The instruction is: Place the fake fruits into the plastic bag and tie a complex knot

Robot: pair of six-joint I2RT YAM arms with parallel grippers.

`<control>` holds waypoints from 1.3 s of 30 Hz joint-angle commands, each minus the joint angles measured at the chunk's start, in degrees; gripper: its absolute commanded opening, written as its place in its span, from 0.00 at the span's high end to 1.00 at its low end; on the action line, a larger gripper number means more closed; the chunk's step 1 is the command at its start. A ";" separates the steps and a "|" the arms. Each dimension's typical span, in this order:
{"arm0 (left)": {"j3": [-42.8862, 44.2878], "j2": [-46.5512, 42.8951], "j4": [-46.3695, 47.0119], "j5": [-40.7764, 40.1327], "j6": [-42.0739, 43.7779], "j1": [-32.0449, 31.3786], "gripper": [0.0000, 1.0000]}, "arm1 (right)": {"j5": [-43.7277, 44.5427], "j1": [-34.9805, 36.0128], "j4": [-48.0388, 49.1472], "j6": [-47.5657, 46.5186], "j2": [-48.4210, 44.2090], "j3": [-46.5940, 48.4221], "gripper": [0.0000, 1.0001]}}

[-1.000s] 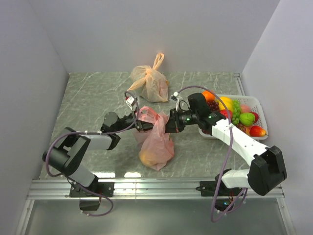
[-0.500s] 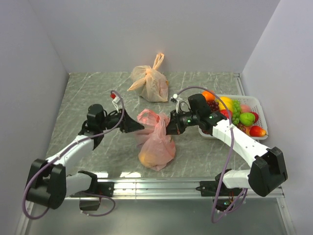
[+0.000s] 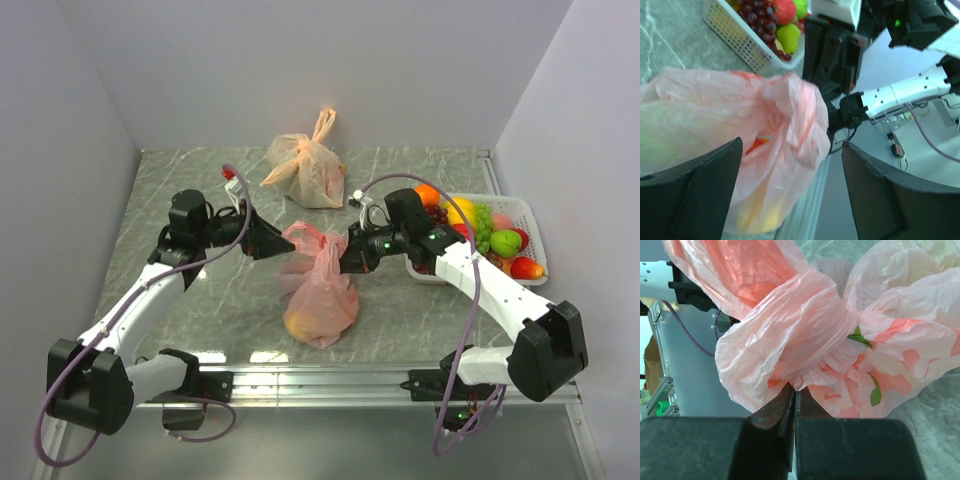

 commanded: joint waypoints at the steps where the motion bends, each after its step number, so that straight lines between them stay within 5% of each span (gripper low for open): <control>1: 4.93 2.27 0.43 -4.04 -0.28 -1.43 0.16 | -0.28 0.50 -0.61 -1.90 -1.05 3.27 1.00; 4: 6.61 4.12 0.08 -6.25 0.42 -3.27 0.28 | -0.45 0.59 -1.05 -2.16 -0.87 3.54 1.00; 8: 7.41 6.59 -6.31 -6.95 4.28 -3.46 0.84 | -0.19 0.50 -1.76 -2.87 -1.31 4.15 1.00; 10: 7.06 7.03 -11.06 -7.30 9.71 -2.93 0.99 | 0.24 -0.11 -2.19 -3.30 -2.19 4.24 1.00; 19: 1.34 5.01 -27.42 -14.41 29.24 0.67 1.00 | -1.77 -5.12 -3.08 -3.66 -6.06 5.03 1.00; 39: 6.53 5.19 -39.82 -20.14 49.38 12.98 1.00 | 2.53 -19.80 -10.09 -7.25 -9.40 -6.39 1.00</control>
